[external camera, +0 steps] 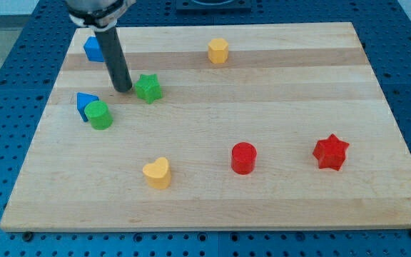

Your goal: Move the green star closer to the yellow hexagon

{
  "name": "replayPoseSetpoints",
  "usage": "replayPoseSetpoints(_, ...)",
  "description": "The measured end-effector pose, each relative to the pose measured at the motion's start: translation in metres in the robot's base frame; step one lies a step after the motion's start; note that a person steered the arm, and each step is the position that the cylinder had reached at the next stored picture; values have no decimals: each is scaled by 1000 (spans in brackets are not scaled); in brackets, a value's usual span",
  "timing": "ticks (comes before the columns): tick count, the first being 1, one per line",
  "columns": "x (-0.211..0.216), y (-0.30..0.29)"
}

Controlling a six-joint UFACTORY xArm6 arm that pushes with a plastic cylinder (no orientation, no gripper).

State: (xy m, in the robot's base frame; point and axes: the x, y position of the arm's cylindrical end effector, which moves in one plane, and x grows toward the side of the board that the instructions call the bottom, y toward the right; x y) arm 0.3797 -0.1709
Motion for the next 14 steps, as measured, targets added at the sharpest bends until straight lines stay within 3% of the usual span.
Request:
replayPoseSetpoints(1,20,-1)
replayPoseSetpoints(5,7,165)
replayPoseSetpoints(9,43,68)
replayPoseSetpoints(10,40,42)
replayPoseSetpoints(11,8,28)
replayPoseSetpoints(12,-15,29)
replayPoseSetpoints(14,-10,78)
